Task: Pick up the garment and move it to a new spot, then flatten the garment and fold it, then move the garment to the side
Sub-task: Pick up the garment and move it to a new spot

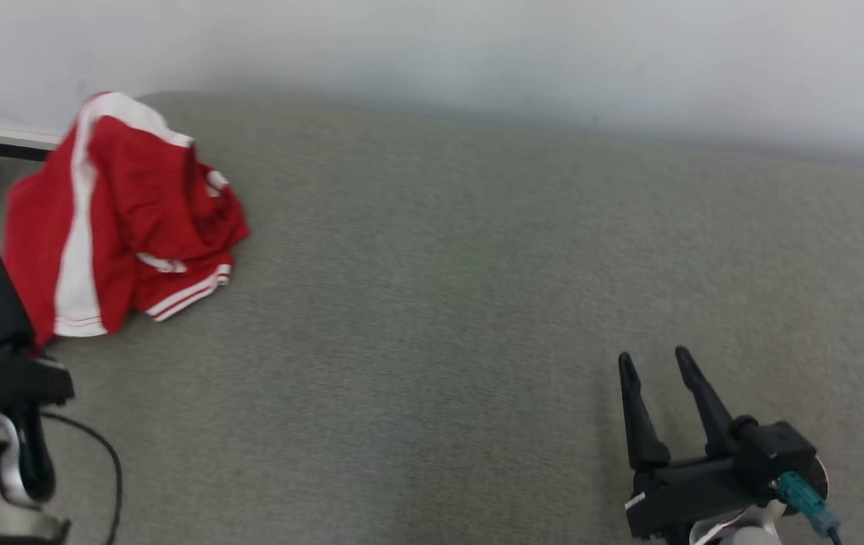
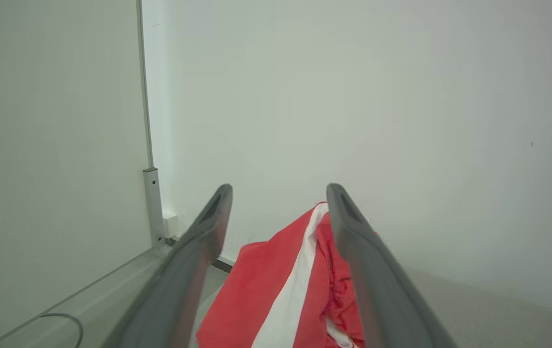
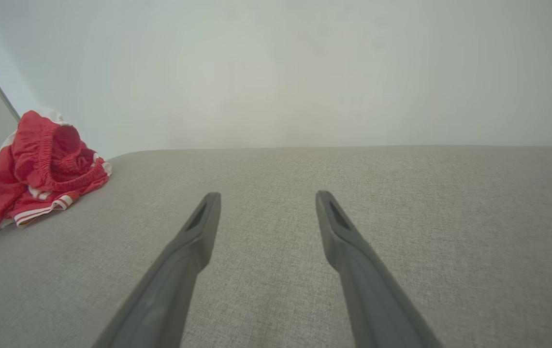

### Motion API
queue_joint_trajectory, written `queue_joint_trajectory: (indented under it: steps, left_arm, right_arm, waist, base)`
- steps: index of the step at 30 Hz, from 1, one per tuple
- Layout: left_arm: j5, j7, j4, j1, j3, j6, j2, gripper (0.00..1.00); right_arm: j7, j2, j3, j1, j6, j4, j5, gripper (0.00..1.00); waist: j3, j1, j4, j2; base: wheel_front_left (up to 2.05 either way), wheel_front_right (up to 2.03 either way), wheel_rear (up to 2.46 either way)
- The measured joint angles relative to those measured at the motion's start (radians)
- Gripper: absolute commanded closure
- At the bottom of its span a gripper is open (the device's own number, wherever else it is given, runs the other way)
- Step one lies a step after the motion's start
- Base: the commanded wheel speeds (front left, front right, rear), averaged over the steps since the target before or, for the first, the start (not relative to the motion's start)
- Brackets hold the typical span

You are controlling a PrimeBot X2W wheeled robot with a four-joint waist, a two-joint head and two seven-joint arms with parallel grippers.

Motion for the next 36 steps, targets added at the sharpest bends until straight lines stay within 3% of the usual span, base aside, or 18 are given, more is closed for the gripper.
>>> queue_joint_trajectory:
  steps: [4, 9, 11, 18, 27, 36]
  left_arm:
    - [-0.038, 0.000, 0.067, -0.087, -0.007, -0.004, 0.058, 0.00]
    - [-0.091, 0.000, 0.165, -0.170, -0.097, -0.005, 0.165, 0.00]
    - [-0.110, 0.000, 0.186, -0.184, -0.104, -0.005, 0.177, 0.00]
    - [-0.212, 0.047, 0.349, -0.266, -0.163, -0.005, 0.293, 0.00]
    - [-0.258, 0.156, 0.483, -0.307, -0.233, -0.005, 0.392, 0.00]
    - [-0.273, 0.256, 0.604, -0.367, -0.284, -0.004, 0.425, 0.00]
  right_arm:
    - [0.000, -0.001, -0.005, -0.020, 0.000, -0.008, 0.017, 0.00]
    - [0.000, -0.001, -0.005, -0.045, 0.000, -0.012, 0.035, 0.00]
    - [0.000, -0.001, -0.007, -0.047, 0.000, -0.013, 0.040, 0.00]
    - [0.000, -0.001, -0.002, -0.067, 0.000, -0.019, 0.051, 0.00]
    - [0.000, -0.001, -0.010, -0.091, 0.000, -0.022, 0.054, 0.00]
    - [0.000, -0.001, -0.016, -0.096, 0.000, -0.030, 0.054, 0.00]
  waist:
    - [0.047, 0.0001, -0.051, 0.0000]
    - [0.103, 0.0001, -0.108, 0.0001]
    - [0.113, 0.0001, -0.119, 0.0000]
    - [0.173, 0.0002, -0.190, 0.0000]
    - [0.239, 0.0001, -0.253, 0.0001]
    - [0.281, 0.0000, -0.289, 0.0001]
  base:
    - [0.00, 0.00, 0.00]
    - [0.00, 0.00, 0.00]
    - [0.00, 0.00, 0.00]
    - [0.00, 0.00, 0.00]
    - [0.00, 0.00, 0.00]
    - [0.00, 0.00, 0.00]
